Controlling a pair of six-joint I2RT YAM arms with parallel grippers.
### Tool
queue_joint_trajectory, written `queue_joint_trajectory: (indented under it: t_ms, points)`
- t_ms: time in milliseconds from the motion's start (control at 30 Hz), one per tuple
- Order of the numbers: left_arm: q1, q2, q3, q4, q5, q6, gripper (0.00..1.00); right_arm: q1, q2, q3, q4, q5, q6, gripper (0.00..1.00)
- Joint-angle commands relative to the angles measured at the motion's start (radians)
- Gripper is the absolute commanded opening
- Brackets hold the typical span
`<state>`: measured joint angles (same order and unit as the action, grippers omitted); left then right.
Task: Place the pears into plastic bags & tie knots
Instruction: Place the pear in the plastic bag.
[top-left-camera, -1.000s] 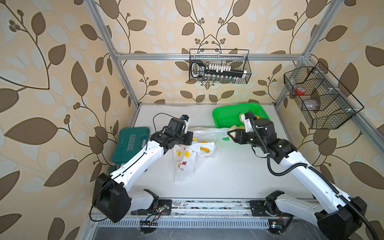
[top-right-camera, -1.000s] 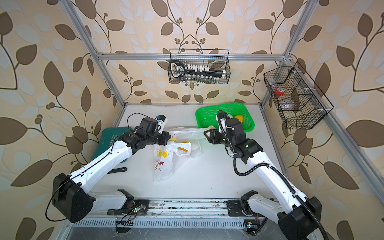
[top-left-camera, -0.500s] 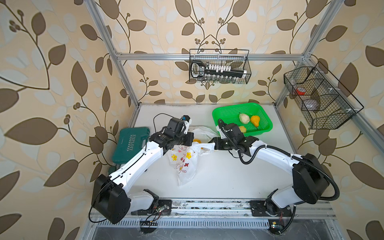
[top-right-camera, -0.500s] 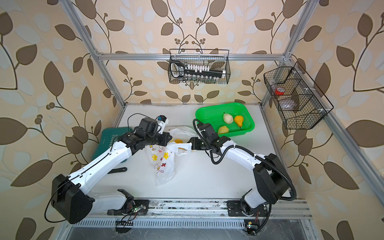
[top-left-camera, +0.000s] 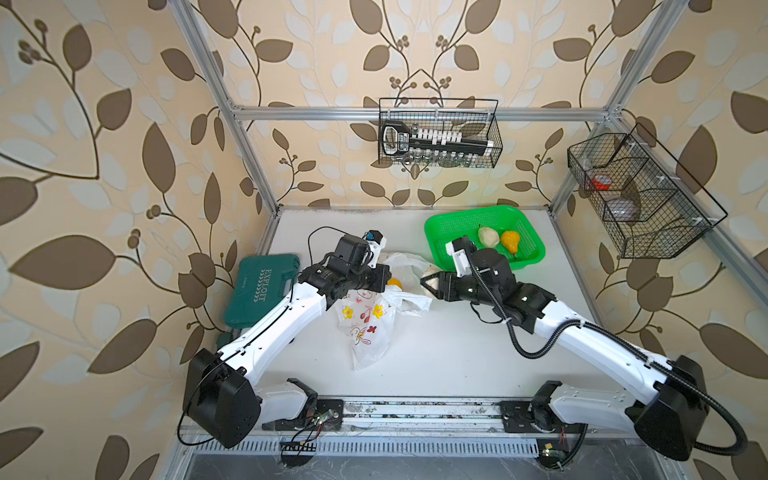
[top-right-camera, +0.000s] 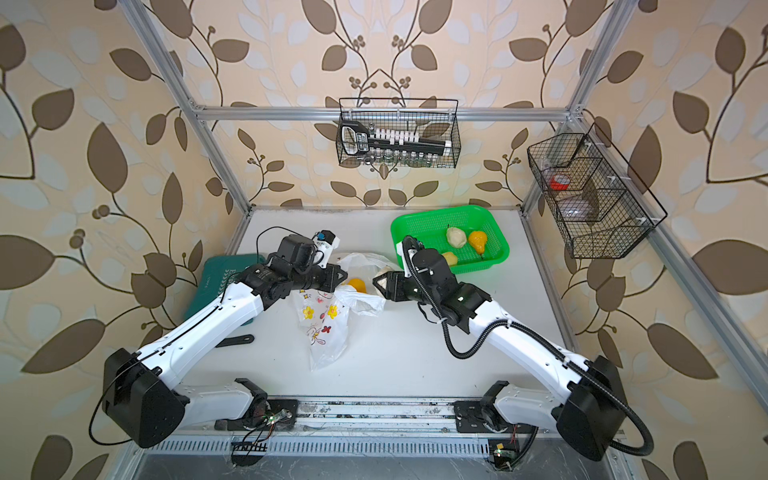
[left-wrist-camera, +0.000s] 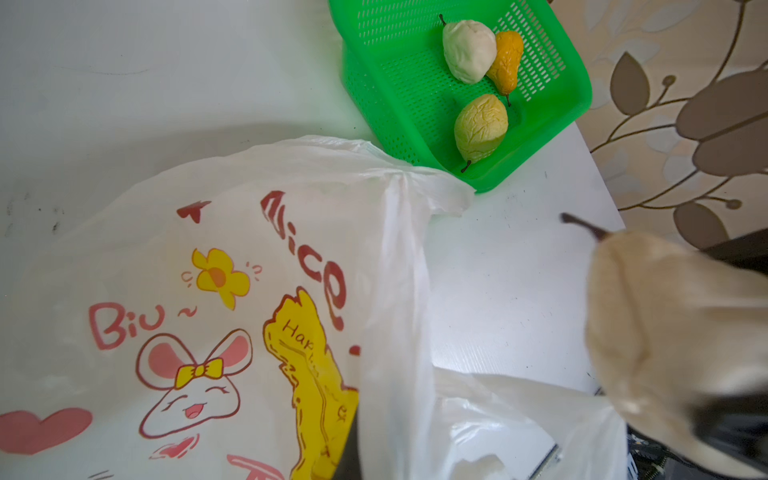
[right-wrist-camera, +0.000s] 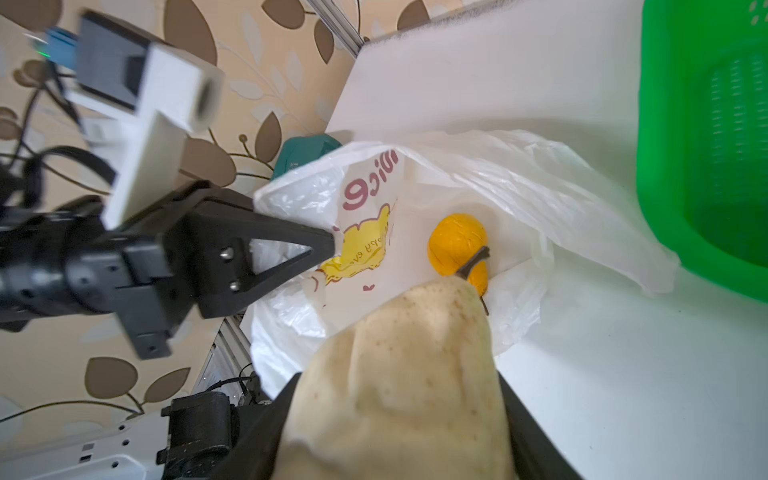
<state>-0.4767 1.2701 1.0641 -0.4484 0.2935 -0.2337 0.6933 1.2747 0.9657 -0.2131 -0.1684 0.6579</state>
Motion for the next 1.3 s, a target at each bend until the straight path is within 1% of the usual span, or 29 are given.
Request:
queue_joint_trajectory:
  t_ms: [0, 67, 133, 233, 300, 367, 433, 567, 700, 933, 967, 1000, 1067, 1100, 1133, 1200, 1267]
  points:
    - [0.000, -0.032, -0.003, 0.043, 0.062, 0.016, 0.00, 0.030, 0.114, 0.023, 0.046, 0.012, 0.011, 0.41]
    - [0.000, -0.031, -0.007, 0.048, 0.073, 0.014, 0.00, 0.049, 0.183, 0.062, 0.054, -0.016, -0.004, 0.40]
    - [-0.001, -0.025, -0.007, 0.051, 0.079, 0.010, 0.00, 0.102, 0.232, 0.096, 0.051, -0.026, -0.019, 0.40]
    - [-0.006, -0.011, -0.005, 0.064, 0.089, 0.000, 0.00, 0.179, 0.247, 0.096, 0.058, -0.011, -0.011, 0.40]
    - [-0.012, 0.000, -0.004, 0.076, 0.100, -0.010, 0.00, 0.205, 0.248, 0.077, 0.087, 0.000, 0.013, 0.40]
    - [-0.025, 0.011, 0.006, 0.078, 0.105, -0.016, 0.00, 0.206, 0.260, 0.067, 0.107, 0.043, 0.040, 0.40]
    - [-0.041, 0.014, 0.014, 0.074, 0.103, -0.016, 0.00, 0.203, 0.284, 0.066, 0.137, 0.121, 0.052, 0.41]
    - [-0.048, -0.002, 0.012, 0.062, 0.096, -0.024, 0.00, 0.172, 0.357, 0.099, 0.183, 0.200, 0.063, 0.41]
    - [-0.050, -0.027, -0.009, 0.053, 0.091, -0.023, 0.00, 0.144, 0.411, 0.128, 0.232, 0.209, 0.075, 0.42]
    - [-0.049, -0.034, -0.030, 0.054, 0.097, -0.028, 0.00, 0.144, 0.497, 0.201, 0.327, 0.226, 0.096, 0.42]
    - [-0.048, -0.034, -0.029, 0.058, 0.099, -0.032, 0.00, 0.144, 0.520, 0.216, 0.333, 0.230, 0.100, 0.44]
    - [-0.049, -0.034, -0.030, 0.061, 0.101, -0.033, 0.00, 0.144, 0.544, 0.236, 0.332, 0.227, 0.098, 0.50]
    - [-0.049, -0.032, -0.029, 0.068, 0.097, -0.039, 0.00, 0.144, 0.598, 0.287, 0.310, 0.206, 0.075, 0.75]
    - [-0.049, -0.032, -0.031, 0.073, 0.093, -0.042, 0.00, 0.144, 0.614, 0.303, 0.299, 0.202, 0.061, 0.83]
    - [-0.049, -0.031, -0.032, 0.076, 0.083, -0.049, 0.00, 0.142, 0.621, 0.321, 0.270, 0.197, 0.044, 0.89]
    - [-0.049, -0.029, -0.031, 0.081, 0.072, -0.058, 0.00, 0.140, 0.596, 0.319, 0.235, 0.197, 0.019, 0.94]
    - [-0.048, -0.031, -0.035, 0.091, 0.062, -0.069, 0.00, 0.136, 0.542, 0.281, 0.234, 0.191, 0.009, 1.00]
